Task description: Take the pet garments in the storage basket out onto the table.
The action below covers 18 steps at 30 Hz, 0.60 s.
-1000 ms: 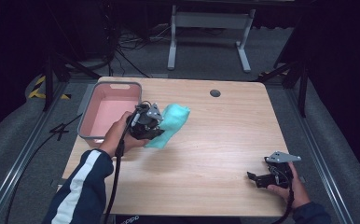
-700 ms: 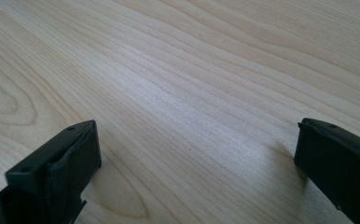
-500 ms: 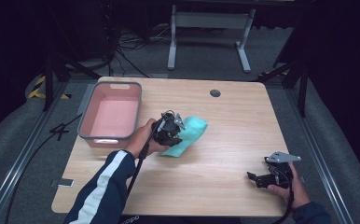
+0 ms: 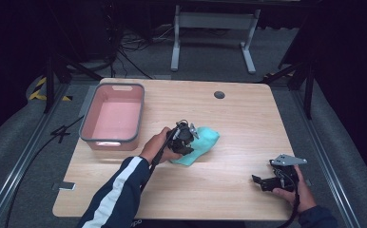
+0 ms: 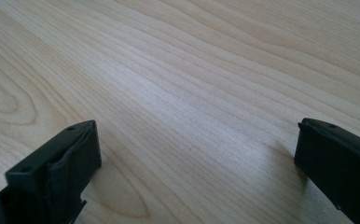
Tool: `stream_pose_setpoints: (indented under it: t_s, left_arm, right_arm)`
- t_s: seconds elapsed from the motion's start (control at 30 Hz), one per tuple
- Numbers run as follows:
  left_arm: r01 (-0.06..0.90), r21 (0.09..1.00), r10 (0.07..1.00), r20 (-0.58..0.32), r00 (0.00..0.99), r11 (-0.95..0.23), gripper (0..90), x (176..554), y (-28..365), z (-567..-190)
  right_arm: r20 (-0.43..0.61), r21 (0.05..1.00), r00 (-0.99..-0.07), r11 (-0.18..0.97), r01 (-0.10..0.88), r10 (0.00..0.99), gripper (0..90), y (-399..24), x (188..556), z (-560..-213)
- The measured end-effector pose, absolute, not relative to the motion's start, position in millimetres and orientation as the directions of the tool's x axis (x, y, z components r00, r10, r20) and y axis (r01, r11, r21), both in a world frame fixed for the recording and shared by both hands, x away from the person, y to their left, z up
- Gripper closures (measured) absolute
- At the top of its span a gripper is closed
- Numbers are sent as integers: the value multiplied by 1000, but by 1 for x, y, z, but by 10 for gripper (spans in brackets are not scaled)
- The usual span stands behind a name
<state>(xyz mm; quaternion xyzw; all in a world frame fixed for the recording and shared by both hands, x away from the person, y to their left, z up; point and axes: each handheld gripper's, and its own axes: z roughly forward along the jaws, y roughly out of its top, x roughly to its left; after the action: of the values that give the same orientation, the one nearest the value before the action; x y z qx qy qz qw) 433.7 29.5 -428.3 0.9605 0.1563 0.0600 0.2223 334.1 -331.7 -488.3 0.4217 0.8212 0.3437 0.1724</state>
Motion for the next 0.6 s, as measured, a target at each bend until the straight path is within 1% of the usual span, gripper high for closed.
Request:
stream_pose_setpoints:
  t_s: [0.07,0.17,0.27,0.33,0.5,0.6]
  left_arm:
    - [280,447,327,29,945,-849,732,433,27,-432]
    - [266,440,310,30,950,-858,705,432,22,-438]
    - [263,432,298,14,955,-863,694,431,19,-443]
    - [255,435,296,26,955,-863,679,430,17,-448]
    - [272,447,311,14,950,-852,614,430,17,-449]
    - [276,447,317,18,948,-851,551,429,18,-448]
  right_arm:
    - [7,710,-585,408,574,811,7,-332,334,-488]
    - [7,710,-585,408,574,811,7,-332,334,-488]
    - [7,710,-585,408,574,811,7,-332,334,-488]
    - [7,710,-585,408,574,811,7,-332,334,-488]
    - [7,710,-585,408,574,811,7,-332,334,-488]
    - [7,710,-585,408,574,811,7,-332,334,-488]
